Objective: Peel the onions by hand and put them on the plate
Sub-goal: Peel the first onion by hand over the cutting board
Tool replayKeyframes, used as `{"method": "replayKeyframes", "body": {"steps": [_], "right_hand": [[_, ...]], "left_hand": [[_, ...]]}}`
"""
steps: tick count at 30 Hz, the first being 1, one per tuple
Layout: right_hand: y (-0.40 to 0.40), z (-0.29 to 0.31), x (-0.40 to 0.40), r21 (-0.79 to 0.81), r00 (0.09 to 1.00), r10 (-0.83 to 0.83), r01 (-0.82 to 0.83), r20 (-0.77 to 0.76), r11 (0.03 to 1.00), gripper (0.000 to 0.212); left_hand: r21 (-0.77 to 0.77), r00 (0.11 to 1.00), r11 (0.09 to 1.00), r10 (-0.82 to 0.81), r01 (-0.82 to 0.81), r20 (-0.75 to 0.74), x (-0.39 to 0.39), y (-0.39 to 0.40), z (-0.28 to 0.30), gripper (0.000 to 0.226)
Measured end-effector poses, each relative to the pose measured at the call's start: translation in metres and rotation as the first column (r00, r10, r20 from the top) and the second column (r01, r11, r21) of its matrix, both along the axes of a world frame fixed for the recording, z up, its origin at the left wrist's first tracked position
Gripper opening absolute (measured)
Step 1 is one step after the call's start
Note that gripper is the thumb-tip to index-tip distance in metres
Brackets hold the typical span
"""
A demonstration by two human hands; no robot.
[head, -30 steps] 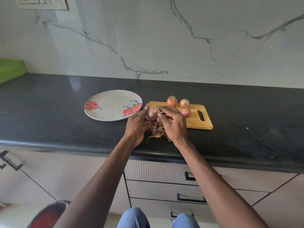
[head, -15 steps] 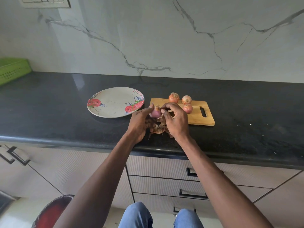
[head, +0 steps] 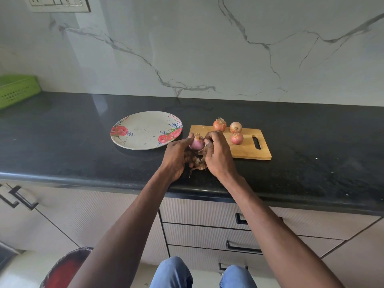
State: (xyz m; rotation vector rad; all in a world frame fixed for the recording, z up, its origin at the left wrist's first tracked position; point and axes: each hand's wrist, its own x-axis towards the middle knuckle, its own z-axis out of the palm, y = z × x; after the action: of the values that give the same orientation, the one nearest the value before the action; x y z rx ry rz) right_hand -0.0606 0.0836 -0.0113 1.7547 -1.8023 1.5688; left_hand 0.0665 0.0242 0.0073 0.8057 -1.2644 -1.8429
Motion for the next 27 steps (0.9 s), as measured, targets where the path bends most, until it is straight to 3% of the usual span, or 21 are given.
{"method": "replayKeyframes", "body": {"steps": [6, 12, 17, 21, 24, 27], "right_hand": [[0.003, 0.001, 0.004, -0.005, 0.997, 0.028, -0.029, -0.074, 1.000, 0.014], [0.006, 0.007, 0.002, -0.051, 1.000, -0.011, 0.010, -0.011, 0.999, 0.017], [0.010, 0.012, 0.003, -0.100, 0.997, -0.035, 0.042, 0.067, 0.994, 0.016], [0.009, 0.014, 0.001, -0.048, 0.973, 0.005, 0.006, 0.230, 0.999, 0.033], [0.009, 0.015, 0.002, -0.037, 0.979, 0.088, -0.082, 0.186, 0.996, 0.023], [0.006, 0.012, -0.002, -0.025, 0.986, 0.035, -0.032, 0.162, 0.999, 0.020]], "left_hand": [[0.104, 0.992, 0.990, 0.107, -0.099, -0.071, -0.001, -0.002, 0.005, 0.035], [0.138, 0.991, 0.989, 0.076, -0.060, -0.107, 0.002, 0.000, 0.008, 0.034], [0.095, 0.994, 0.995, 0.041, -0.032, -0.102, 0.001, 0.000, 0.007, 0.030], [-0.002, 0.998, 1.000, -0.031, 0.031, -0.060, 0.002, -0.001, 0.004, 0.031], [-0.017, 0.995, 0.999, -0.051, 0.050, -0.090, 0.003, 0.003, 0.006, 0.017], [-0.003, 0.987, 0.997, -0.072, 0.072, -0.142, 0.002, 0.005, 0.007, 0.015]]}}
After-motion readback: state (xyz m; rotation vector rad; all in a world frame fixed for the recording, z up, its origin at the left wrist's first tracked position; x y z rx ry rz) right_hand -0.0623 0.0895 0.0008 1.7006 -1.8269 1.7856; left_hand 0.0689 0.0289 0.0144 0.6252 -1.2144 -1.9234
